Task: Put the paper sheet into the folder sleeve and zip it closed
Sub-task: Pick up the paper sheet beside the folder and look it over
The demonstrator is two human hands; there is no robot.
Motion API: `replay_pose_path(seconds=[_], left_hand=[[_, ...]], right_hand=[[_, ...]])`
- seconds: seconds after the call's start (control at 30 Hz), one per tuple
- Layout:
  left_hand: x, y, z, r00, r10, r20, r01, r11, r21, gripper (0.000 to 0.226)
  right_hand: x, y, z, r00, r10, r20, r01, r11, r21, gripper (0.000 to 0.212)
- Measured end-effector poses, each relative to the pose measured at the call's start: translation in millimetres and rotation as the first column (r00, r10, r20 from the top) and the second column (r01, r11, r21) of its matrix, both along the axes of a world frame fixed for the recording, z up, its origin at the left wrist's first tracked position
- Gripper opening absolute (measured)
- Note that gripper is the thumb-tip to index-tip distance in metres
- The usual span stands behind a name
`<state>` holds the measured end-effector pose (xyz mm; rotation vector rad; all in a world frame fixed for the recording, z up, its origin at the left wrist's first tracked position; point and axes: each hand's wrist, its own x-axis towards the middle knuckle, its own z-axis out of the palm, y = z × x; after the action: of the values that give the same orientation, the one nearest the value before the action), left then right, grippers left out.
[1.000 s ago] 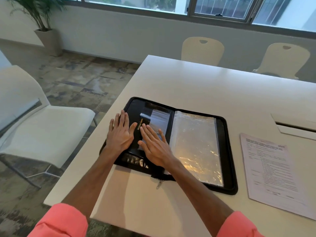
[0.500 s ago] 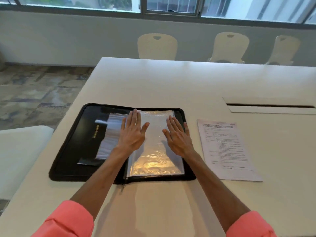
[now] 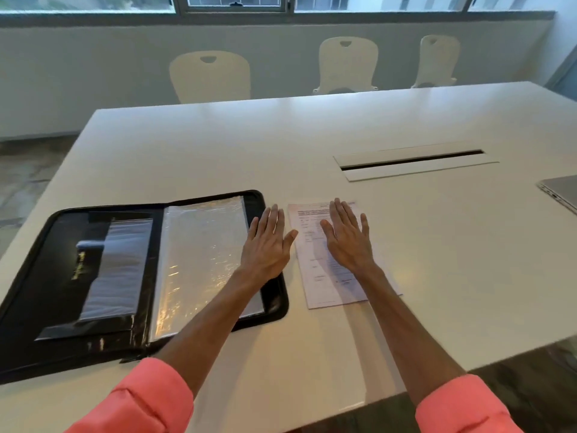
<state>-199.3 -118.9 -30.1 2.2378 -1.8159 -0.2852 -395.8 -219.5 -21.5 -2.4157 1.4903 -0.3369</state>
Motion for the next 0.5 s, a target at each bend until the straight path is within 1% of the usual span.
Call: replay_pose_path(seconds=[0.13,0.27,0.37,0.43,0.5], left_hand=[[-23,-16,-6,0.998,-0.055,0.012,0.055,0.998,0.015,0.076],[-42,-26,-13,0.995,-0.096,0.029,0.096,0.995,0.027,0.074],[-52,-29,-21,0.996,-0.082,0.041,0.079,0.994,0.072,0.073],[-57,-27,-27,0.997,-0.068,0.044,0.063,0.992,0.112,0.072],[-60,-25,-31,0.998,-0.059,0.028,0.055,0.991,0.12,0.072]], right_hand=[[-35,-15,-2,0.998,-0.07,0.01,0.07,0.997,0.019,0.065],[-62,-19,-5,0.979,-0.187,0.077,0.184,0.982,0.038,0.061],[-72,-20,-5,0.941,-0.313,0.126,0.312,0.95,0.028,0.051],[-73,-23,-3,0.928,-0.346,0.14,0.346,0.938,0.027,0.042],[-72,-30,-1,0.904,-0.385,0.188,0.37,0.923,0.109,0.037]])
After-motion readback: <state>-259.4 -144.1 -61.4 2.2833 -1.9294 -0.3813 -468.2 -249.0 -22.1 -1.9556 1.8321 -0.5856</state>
